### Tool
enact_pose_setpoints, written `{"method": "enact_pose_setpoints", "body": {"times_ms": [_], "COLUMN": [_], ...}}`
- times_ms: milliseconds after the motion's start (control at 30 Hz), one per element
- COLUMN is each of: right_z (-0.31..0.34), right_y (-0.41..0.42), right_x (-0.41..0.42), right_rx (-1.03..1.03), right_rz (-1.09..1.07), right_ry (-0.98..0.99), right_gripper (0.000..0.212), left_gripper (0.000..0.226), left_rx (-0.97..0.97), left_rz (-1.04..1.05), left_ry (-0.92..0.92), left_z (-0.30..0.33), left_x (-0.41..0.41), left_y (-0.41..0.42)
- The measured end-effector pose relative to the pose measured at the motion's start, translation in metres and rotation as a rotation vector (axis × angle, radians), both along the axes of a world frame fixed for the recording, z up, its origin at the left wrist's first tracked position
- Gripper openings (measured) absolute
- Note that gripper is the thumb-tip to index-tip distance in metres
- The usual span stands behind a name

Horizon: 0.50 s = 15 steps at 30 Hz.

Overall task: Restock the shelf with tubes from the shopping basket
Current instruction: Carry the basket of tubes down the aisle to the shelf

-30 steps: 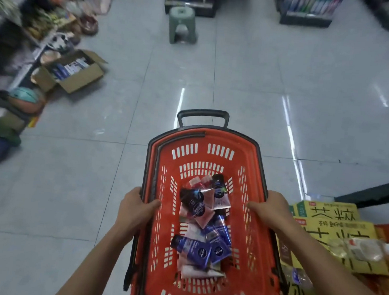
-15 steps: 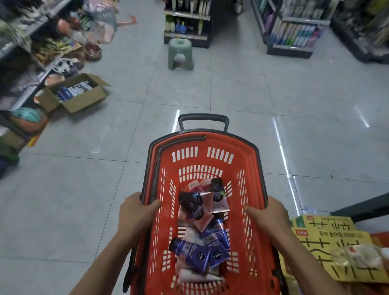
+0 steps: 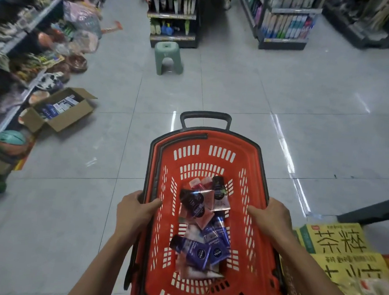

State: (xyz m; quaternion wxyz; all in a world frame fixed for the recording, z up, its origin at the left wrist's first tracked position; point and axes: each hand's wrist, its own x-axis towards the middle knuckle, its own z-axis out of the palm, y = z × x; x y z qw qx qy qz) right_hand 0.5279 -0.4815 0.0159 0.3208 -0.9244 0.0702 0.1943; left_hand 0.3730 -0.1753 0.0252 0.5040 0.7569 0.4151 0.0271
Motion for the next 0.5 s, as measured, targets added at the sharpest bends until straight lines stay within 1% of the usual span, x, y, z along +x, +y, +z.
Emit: {"method": "enact_pose_setpoints", "body": {"times_ms": [133, 300, 500], "right_z": [0.003, 0.012, 0.017], "right_y": [0.006, 0.009, 0.015], "right_x": [0.078, 0.169, 0.249], "right_rx": [-0.005, 0.017, 0.036], "right_rz": [0.048, 0.086, 0.096], "right_ry": [-0.008, -0.009, -0.017], "right_gripper": [0.051, 0.051, 0.053], "left_gripper": [0.043, 0.041, 0.040], "left_rx": [0.126, 0.109, 0.065], "left_rz": [-0.006, 0.012, 0.068], "left_ry": [0.069, 0.060, 0.028], "left_z": [0.003, 0.007, 0.015], "left_x": [0.076, 0.157, 0.236], "left_y": [0.004, 0.005, 0.006]}}
